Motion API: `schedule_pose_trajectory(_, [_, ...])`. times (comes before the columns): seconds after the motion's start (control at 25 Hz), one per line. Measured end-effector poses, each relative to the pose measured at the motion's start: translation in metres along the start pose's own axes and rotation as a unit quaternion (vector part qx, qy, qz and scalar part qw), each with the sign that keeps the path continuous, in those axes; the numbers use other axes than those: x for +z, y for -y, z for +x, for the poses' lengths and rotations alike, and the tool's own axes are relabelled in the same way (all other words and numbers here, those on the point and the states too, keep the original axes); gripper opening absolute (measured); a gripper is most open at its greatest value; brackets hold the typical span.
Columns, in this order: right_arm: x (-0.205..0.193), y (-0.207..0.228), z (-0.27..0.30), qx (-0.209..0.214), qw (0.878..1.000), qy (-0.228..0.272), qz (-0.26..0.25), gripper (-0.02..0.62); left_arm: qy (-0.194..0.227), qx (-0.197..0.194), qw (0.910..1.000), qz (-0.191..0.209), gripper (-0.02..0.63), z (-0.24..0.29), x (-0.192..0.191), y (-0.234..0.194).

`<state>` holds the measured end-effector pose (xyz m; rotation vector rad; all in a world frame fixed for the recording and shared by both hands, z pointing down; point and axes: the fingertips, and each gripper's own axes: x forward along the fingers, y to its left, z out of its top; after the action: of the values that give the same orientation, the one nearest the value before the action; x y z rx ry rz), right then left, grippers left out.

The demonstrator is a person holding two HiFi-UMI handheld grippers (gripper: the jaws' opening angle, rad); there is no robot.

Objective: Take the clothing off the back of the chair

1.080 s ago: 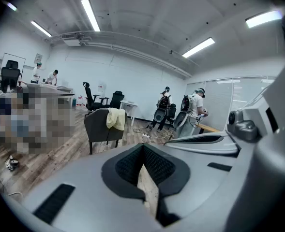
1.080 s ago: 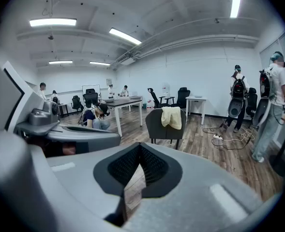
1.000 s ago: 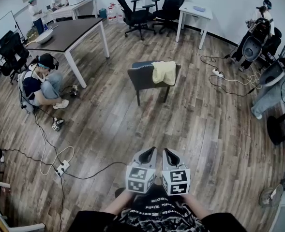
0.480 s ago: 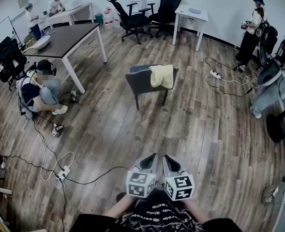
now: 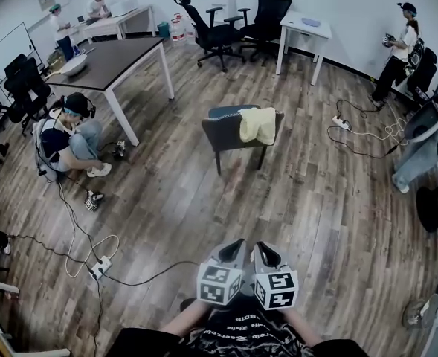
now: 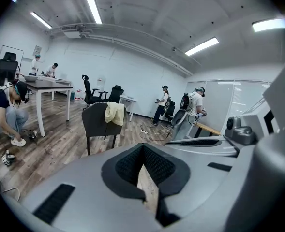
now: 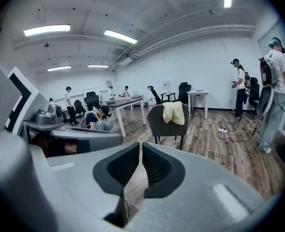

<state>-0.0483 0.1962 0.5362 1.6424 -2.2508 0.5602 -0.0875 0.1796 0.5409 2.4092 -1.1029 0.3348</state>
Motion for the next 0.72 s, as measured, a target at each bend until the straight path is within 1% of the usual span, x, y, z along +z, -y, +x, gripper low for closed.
schedule_pose_trajectory(0.2, [0.009,0.013,0.020,0.020,1.000,-0.003,-0.004,0.012,-0.003,0.013,0.9999,-0.006,0.000,0.023,0.007,-0.009])
schedule_pose_trajectory(0.52, [0.027,0.052,0.069,0.032,0.999,-0.016,0.019,0.012,-0.022,0.039,0.9990,-0.009,0.000,0.072,0.024,-0.032])
schedule_pose_trajectory(0.72, [0.039,0.077,0.098,0.045,0.998,-0.030,0.003,0.012,-0.044,0.045,0.9978,-0.021,0.000,0.112,0.032,-0.042])
